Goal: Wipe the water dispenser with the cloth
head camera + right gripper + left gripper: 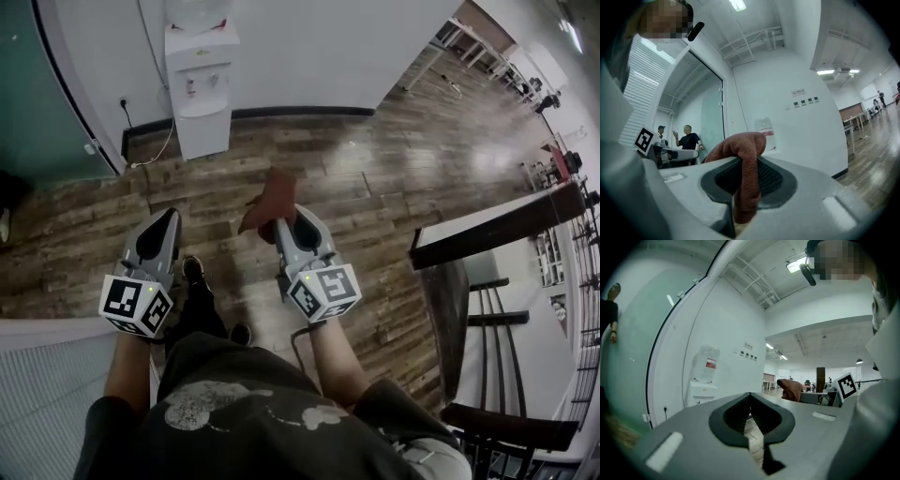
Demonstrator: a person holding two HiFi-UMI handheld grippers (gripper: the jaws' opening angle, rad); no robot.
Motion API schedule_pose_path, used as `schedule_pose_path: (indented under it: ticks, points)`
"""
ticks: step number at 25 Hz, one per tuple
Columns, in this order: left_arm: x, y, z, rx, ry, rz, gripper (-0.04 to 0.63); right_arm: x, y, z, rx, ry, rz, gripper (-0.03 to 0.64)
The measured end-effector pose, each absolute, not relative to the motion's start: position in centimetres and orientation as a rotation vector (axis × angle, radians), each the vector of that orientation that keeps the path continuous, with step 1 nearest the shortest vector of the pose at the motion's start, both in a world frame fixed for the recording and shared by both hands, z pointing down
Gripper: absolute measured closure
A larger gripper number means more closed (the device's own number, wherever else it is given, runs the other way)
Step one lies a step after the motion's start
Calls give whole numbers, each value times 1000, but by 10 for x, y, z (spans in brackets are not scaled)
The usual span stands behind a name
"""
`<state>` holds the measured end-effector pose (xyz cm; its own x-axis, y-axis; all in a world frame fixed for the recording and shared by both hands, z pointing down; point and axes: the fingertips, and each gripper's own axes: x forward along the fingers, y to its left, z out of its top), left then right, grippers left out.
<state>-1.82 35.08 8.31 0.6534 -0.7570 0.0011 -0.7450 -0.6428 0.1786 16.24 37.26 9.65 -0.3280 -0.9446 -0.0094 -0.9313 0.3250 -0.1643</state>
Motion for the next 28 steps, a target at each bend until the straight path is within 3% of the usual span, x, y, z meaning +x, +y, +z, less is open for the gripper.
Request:
schedule_pose_path:
  ticks: [28]
  points:
    - [-69,358,90,2627,-1259,-162,575,79,357,108,-1654,2672,-217,560]
